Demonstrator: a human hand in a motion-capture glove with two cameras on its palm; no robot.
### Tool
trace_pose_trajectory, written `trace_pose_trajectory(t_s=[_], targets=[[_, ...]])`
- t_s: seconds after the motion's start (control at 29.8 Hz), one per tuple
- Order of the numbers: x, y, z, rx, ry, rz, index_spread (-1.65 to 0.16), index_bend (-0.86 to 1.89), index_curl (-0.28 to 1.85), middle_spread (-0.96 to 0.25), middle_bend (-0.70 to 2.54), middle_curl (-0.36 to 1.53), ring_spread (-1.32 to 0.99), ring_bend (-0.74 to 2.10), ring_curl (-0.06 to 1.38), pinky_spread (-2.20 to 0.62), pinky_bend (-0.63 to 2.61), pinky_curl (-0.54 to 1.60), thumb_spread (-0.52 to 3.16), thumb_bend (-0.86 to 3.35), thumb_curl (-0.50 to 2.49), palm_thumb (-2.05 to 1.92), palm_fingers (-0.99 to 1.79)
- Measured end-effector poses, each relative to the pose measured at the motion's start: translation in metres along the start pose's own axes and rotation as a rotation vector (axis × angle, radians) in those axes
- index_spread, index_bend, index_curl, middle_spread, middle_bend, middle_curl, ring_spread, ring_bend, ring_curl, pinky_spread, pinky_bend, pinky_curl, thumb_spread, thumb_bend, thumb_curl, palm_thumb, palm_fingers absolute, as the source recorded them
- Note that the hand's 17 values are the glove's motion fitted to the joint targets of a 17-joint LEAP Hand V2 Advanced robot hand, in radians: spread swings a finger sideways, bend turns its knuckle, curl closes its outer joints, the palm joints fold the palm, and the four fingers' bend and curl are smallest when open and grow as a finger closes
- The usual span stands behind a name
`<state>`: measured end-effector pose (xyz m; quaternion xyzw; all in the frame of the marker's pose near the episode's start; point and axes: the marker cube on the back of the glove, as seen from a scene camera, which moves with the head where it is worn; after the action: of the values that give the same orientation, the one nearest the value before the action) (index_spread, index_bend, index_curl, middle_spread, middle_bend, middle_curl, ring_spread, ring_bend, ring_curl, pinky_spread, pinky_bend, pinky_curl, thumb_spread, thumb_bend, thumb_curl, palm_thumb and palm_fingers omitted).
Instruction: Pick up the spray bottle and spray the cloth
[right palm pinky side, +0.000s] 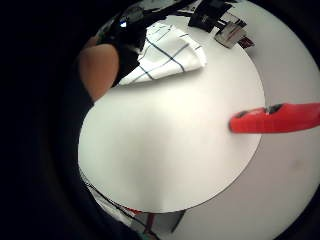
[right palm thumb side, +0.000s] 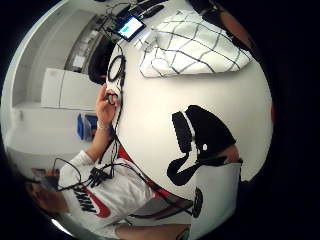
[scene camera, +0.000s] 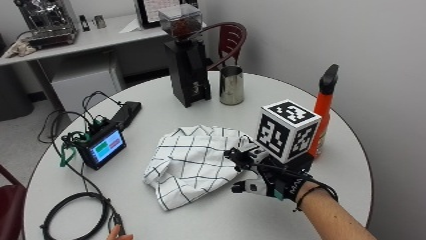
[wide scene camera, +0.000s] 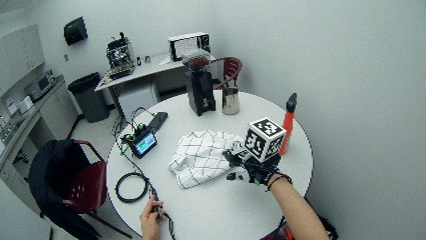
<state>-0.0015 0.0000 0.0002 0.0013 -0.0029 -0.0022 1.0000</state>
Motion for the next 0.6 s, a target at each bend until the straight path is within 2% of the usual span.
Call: trace_pose_trajectory(t_s=[0.27,0.47,0.6], targets=[[-0.0018,0.0051,0.0032,0.000,-0.009,-0.002,-0.31,0.13,0.14,-0.05,0.35,0.19,-0.01,0.40,0.21,0.18,0.38,0.19,0.80,0.34,0.15,0.56,0.65],[-0.0042,0.0080,0.0033,0.031,-0.020,0.001,-0.35,0.12,0.16,-0.05,0.35,0.24,-0.01,0.40,0.24,0.21,0.37,0.22,0.97,0.32,0.18,0.59,0.63],[-0.0065,0.0080,-0.0056,0.109,-0.085,-0.001,-0.36,0.12,0.18,-0.05,0.32,0.25,-0.01,0.39,0.25,0.22,0.38,0.24,1.04,0.28,0.19,0.58,0.60]])
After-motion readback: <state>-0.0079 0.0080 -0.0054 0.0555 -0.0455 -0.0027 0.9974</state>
